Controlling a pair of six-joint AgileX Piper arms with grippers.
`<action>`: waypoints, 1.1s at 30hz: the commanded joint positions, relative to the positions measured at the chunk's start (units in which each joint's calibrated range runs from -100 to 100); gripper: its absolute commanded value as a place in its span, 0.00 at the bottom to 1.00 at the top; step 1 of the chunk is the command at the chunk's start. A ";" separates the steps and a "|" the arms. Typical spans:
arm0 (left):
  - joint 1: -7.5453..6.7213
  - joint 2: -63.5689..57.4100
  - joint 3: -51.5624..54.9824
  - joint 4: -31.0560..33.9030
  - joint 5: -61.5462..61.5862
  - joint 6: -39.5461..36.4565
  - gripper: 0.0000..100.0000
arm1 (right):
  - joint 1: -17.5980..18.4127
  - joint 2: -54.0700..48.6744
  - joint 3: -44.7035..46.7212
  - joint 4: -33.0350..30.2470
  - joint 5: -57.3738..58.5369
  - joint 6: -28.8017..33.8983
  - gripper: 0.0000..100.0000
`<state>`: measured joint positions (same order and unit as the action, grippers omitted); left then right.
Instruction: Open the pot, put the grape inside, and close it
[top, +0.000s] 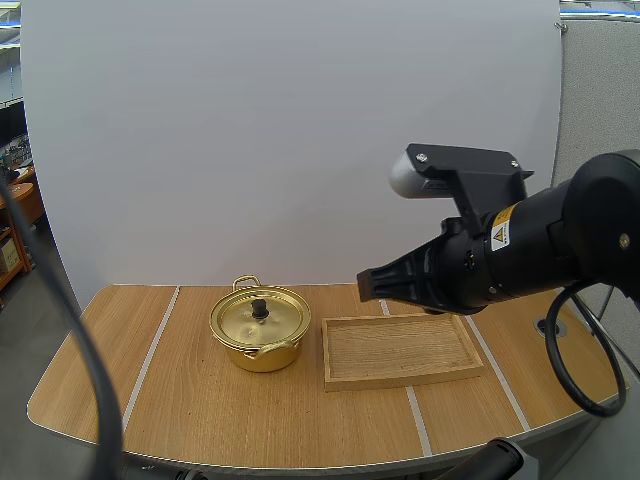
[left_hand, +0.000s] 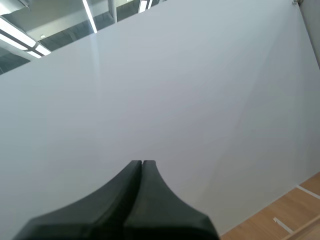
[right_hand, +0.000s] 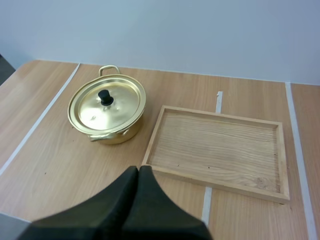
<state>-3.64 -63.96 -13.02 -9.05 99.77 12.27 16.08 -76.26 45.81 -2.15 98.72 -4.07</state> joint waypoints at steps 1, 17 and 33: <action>-0.15 -11.40 15.26 0.37 0.23 -1.40 0.00 | -3.29 -3.65 0.14 -0.01 -2.94 1.90 0.00; 0.50 -24.52 50.84 1.25 -13.54 -16.28 0.00 | -6.56 -17.80 4.55 -5.15 -20.81 2.96 0.00; 2.55 -36.04 65.33 1.26 -23.96 -18.43 0.00 | -13.06 -23.74 5.79 -5.02 -26.48 4.45 0.00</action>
<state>-1.16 -99.36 48.39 -7.72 77.92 -5.62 5.07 -99.65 51.27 -6.79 74.38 -1.08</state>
